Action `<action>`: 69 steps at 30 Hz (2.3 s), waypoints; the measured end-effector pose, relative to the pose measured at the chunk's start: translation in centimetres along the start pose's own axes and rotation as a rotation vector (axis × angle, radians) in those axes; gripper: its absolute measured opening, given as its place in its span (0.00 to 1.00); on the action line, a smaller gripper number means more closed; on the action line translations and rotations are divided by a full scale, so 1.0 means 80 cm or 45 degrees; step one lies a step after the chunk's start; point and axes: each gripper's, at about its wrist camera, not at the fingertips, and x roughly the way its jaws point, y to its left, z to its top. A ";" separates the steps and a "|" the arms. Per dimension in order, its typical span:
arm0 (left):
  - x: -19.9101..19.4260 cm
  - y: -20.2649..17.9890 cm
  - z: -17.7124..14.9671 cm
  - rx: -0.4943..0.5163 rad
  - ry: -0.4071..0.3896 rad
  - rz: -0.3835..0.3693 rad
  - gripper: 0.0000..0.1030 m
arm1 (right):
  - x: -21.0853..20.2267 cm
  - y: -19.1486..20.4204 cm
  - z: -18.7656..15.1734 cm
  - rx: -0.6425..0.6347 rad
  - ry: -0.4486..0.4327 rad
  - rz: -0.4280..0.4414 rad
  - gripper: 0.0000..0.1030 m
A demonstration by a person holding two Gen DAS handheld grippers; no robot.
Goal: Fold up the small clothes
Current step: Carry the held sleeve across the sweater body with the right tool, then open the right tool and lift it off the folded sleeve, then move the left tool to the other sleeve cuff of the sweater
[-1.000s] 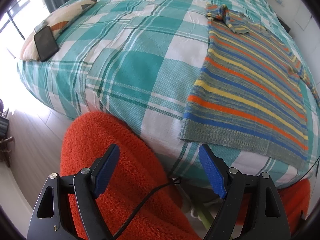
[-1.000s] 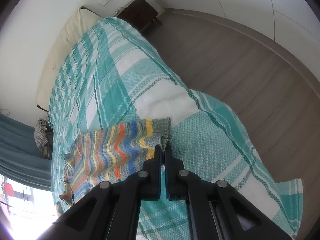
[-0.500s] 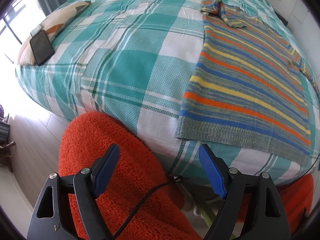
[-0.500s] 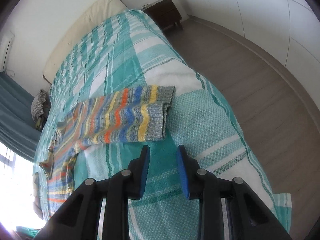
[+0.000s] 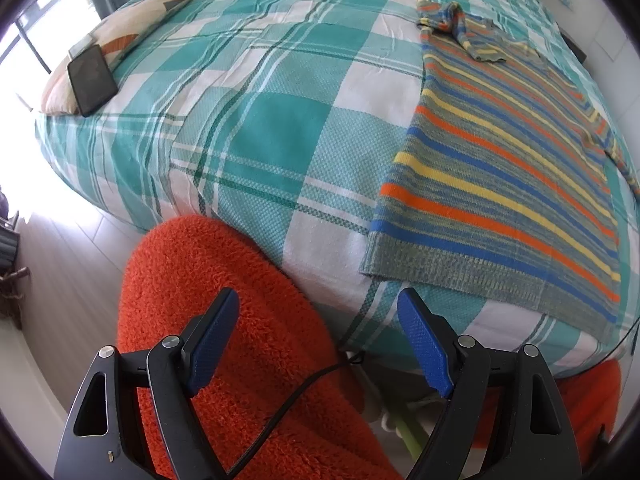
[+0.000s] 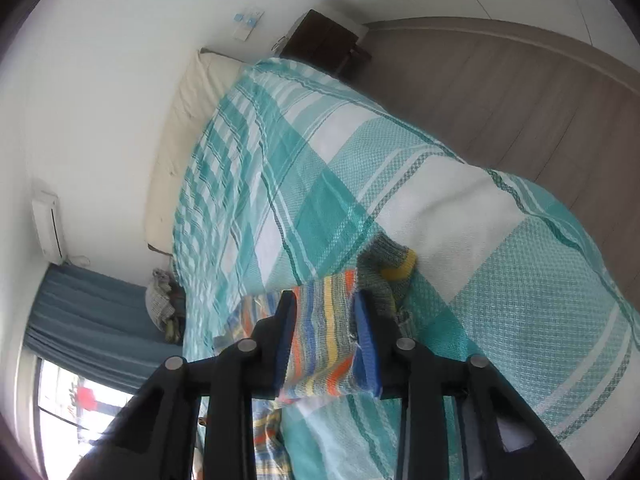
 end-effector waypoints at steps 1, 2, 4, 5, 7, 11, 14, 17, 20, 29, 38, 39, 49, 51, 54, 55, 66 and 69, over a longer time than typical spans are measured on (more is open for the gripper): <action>0.001 0.000 0.000 -0.002 0.004 -0.001 0.81 | -0.006 -0.004 0.001 0.033 -0.008 0.035 0.40; 0.002 0.000 0.000 -0.004 0.006 -0.003 0.81 | -0.013 -0.007 0.001 0.042 -0.007 0.049 0.40; 0.004 0.001 0.000 -0.006 0.010 -0.007 0.81 | -0.029 -0.012 -0.002 0.028 -0.016 0.022 0.40; 0.004 0.001 0.000 -0.006 0.013 -0.007 0.81 | -0.038 -0.017 -0.007 0.031 -0.025 0.009 0.40; 0.006 0.000 0.000 -0.004 0.017 -0.008 0.81 | -0.051 -0.031 -0.018 0.062 -0.020 -0.005 0.40; 0.007 -0.005 0.001 0.017 0.022 0.000 0.81 | -0.048 -0.048 -0.042 0.018 0.058 -0.066 0.40; 0.003 -0.010 0.001 0.044 0.008 0.018 0.81 | -0.037 -0.025 -0.050 -0.284 0.027 -0.252 0.39; -0.001 -0.010 0.000 0.047 -0.002 0.031 0.81 | -0.021 0.002 -0.050 -0.529 -0.001 -0.371 0.39; -0.003 -0.006 0.001 0.025 -0.004 0.036 0.81 | -0.001 0.015 -0.051 -0.673 0.150 -0.336 0.24; 0.009 -0.017 0.004 0.045 0.034 0.034 0.81 | -0.011 -0.041 -0.016 -0.173 0.339 -0.465 0.08; 0.004 -0.001 0.002 -0.014 0.018 0.006 0.81 | -0.004 -0.004 -0.028 -0.425 0.327 -0.756 0.07; 0.003 0.001 0.002 -0.027 0.010 -0.008 0.81 | -0.004 -0.001 -0.032 -0.474 0.330 -0.832 0.03; -0.007 0.008 0.000 -0.034 -0.045 -0.153 0.81 | -0.146 0.020 -0.120 -0.521 -0.007 -0.869 0.71; -0.017 0.000 0.000 0.007 -0.081 -0.192 0.81 | -0.180 0.033 -0.159 -0.541 -0.060 -0.847 0.75; -0.031 -0.017 -0.005 0.099 -0.098 -0.305 0.84 | -0.224 0.057 -0.225 -0.561 -0.130 -0.791 0.79; -0.035 -0.023 -0.008 0.133 -0.088 -0.347 0.84 | -0.236 0.068 -0.248 -0.566 -0.154 -0.762 0.79; -0.115 -0.044 -0.030 0.269 -0.202 -0.379 0.96 | -0.238 0.237 -0.422 -1.006 -0.188 -0.423 0.87; -0.134 -0.049 -0.018 0.255 -0.264 -0.443 0.96 | -0.231 0.249 -0.452 -1.153 -0.216 -0.384 0.92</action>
